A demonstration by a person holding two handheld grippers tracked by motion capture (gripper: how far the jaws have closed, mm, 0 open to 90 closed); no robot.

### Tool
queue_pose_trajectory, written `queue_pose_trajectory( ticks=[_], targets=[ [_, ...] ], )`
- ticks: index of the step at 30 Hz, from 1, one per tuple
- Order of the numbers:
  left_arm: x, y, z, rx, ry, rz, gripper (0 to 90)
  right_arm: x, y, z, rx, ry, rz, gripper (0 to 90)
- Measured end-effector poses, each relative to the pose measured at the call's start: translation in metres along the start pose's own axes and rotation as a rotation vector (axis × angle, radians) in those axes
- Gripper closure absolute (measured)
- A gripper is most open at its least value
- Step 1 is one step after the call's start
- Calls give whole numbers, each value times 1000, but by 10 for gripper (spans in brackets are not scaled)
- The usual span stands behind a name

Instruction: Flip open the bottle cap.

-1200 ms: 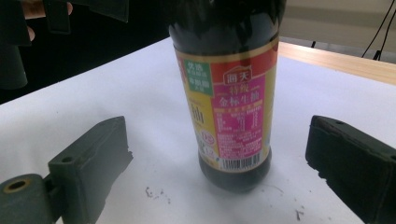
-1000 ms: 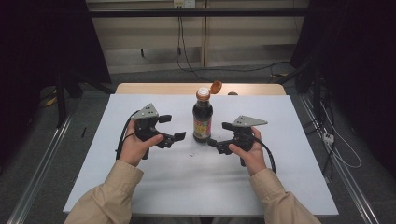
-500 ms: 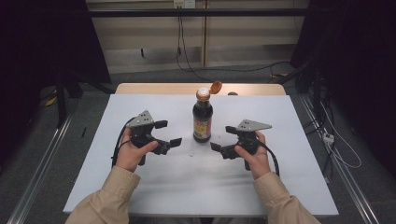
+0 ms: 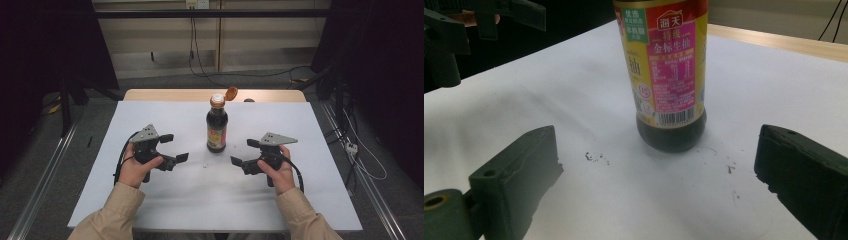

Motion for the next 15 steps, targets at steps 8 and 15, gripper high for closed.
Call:
queue_pose_trajectory(
  ticks=[8, 15],
  targets=[
    [-13, 11, 1, 14, 18, -5, 32, -6, 8, 2, -9, 10, -1, 40],
    [-19, 19, 4, 20, 10, -6, 32, -8, 16, 4, -16, 9, 3, 40]
  ],
)
Point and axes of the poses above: each handheld gripper's, and its own axes: y roughly backward along the jaws, x roughly out of its top, z roughly to its right, the point moved 3 cm from there along -y, roughly forward along the jaws, and after that the axes turned 15 degrees about -x, right-handed, at the moved point
